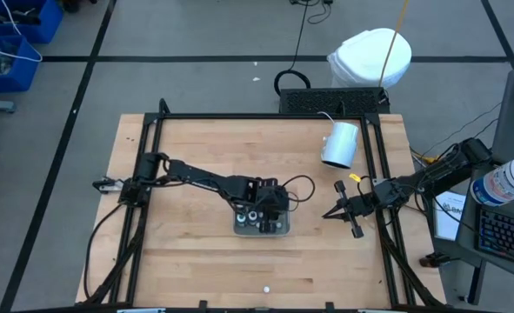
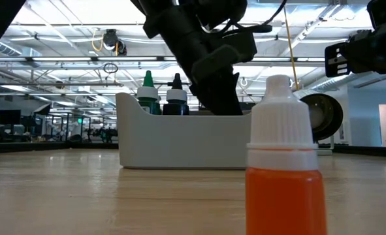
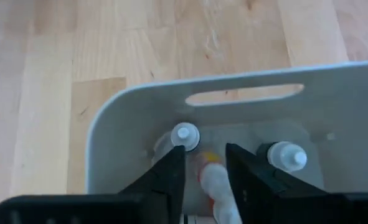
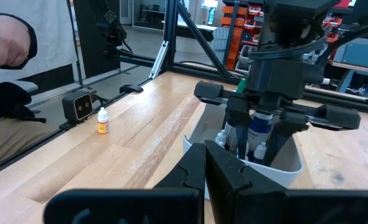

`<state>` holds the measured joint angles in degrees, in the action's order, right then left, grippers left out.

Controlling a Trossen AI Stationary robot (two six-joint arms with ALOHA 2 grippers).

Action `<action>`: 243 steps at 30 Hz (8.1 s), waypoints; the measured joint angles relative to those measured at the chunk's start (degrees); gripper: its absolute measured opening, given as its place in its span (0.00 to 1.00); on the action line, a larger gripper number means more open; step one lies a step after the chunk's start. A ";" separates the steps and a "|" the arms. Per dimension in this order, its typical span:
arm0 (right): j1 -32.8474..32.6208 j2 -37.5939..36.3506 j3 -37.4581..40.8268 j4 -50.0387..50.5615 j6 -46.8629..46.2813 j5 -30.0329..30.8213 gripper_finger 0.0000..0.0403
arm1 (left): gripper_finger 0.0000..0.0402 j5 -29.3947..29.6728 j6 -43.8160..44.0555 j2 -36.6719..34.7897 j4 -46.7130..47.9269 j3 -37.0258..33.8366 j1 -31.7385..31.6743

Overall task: Pick & Place food coloring
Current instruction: Put the small orange food coloring bottle into the gray bin

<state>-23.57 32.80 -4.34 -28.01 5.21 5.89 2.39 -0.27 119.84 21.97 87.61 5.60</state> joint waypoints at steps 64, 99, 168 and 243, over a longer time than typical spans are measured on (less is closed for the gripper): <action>-0.26 0.02 3.48 -2.74 -2.63 -0.02 0.00 | 0.01 12.38 -13.11 -107.90 -26.70 -80.78 10.91; -0.02 0.14 3.50 -7.26 0.54 9.33 0.00 | 0.01 24.53 -22.24 -105.71 -28.20 -86.99 -6.70; -16.63 63.75 -52.76 1.33 -2.15 31.12 0.38 | 0.13 18.10 -12.42 -102.98 -33.82 -86.99 -6.64; -17.86 89.30 -67.47 10.16 -24.22 17.56 0.23 | 0.13 18.56 -9.71 -102.98 -36.25 -86.97 -6.64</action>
<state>-41.43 122.09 -71.81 -17.85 -19.01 23.45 20.95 -9.98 16.86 -14.28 0.64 -1.04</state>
